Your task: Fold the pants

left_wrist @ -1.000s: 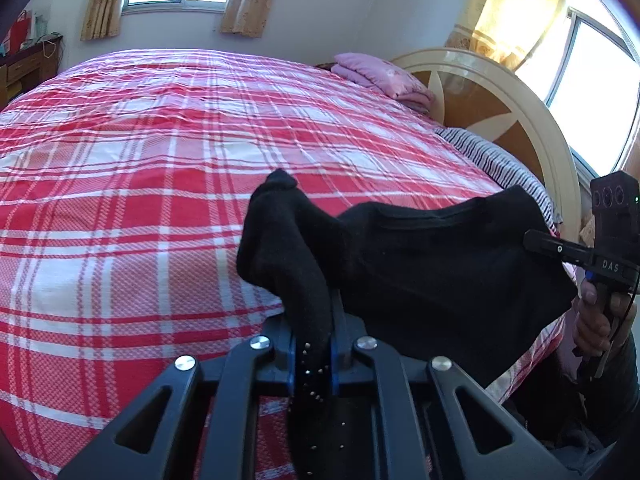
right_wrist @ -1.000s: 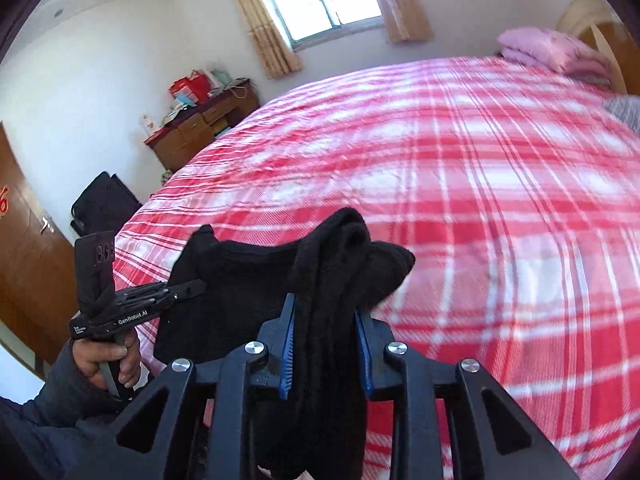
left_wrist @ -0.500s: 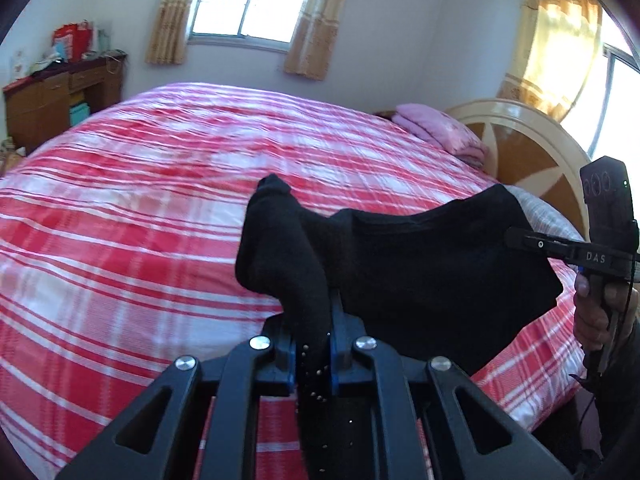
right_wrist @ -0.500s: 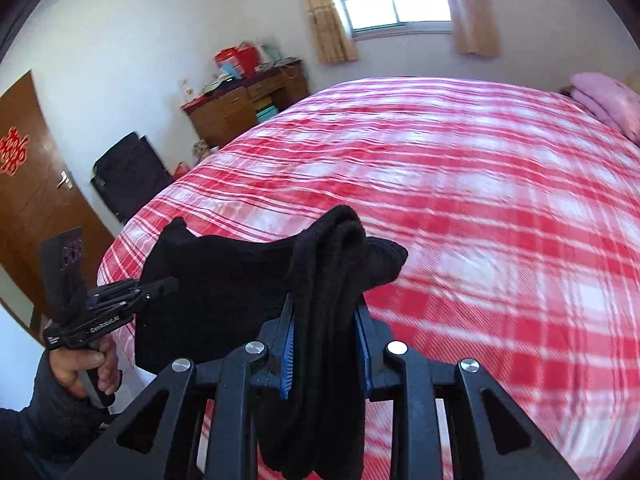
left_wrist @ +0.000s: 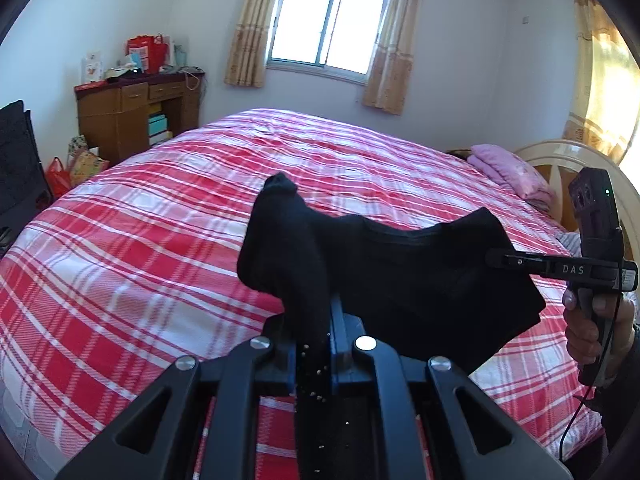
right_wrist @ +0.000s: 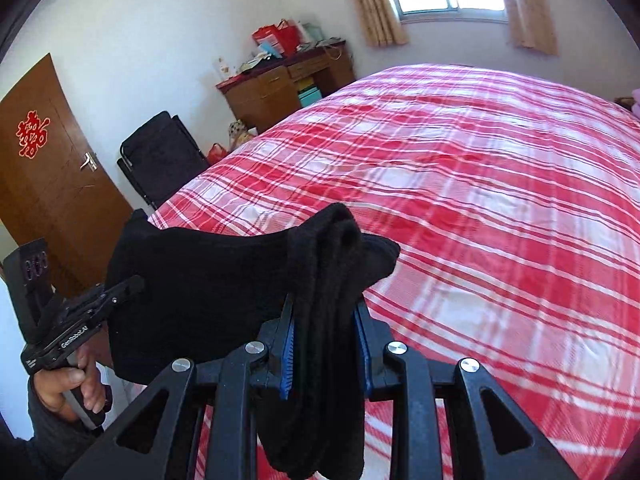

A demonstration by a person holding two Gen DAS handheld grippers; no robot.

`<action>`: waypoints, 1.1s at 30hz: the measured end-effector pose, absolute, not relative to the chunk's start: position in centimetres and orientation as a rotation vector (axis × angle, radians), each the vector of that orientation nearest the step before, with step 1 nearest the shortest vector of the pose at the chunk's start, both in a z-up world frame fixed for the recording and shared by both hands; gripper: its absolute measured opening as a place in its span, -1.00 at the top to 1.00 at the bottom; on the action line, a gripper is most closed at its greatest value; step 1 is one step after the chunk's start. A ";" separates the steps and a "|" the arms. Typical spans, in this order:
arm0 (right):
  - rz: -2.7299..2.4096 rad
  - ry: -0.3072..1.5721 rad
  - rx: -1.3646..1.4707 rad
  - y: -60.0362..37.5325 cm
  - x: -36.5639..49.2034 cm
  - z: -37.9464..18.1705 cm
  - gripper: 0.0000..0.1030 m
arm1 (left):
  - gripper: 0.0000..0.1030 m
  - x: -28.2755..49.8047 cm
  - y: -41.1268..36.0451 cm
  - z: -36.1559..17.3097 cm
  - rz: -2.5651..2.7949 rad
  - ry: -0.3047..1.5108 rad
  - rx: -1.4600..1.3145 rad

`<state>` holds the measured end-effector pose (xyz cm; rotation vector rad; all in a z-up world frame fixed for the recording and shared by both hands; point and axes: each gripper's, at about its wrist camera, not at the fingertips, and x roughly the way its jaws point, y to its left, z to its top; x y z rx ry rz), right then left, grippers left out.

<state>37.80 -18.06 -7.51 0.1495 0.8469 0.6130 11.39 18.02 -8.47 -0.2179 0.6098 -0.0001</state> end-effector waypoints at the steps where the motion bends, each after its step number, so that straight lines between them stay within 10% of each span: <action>1: 0.617 0.849 0.145 -17.5 38.1 -7.6 0.49 | 0.76 11.5 18.4 -8.7 0.015 0.613 -0.217; 22: 0.609 0.953 0.196 -14.4 42.2 -12.9 0.49 | 0.66 12.5 21.7 -13.0 0.109 0.723 -0.217; 33: 0.534 0.994 0.186 -15.3 43.0 -15.3 -0.01 | -0.70 13.0 22.1 -15.1 0.263 0.760 -0.103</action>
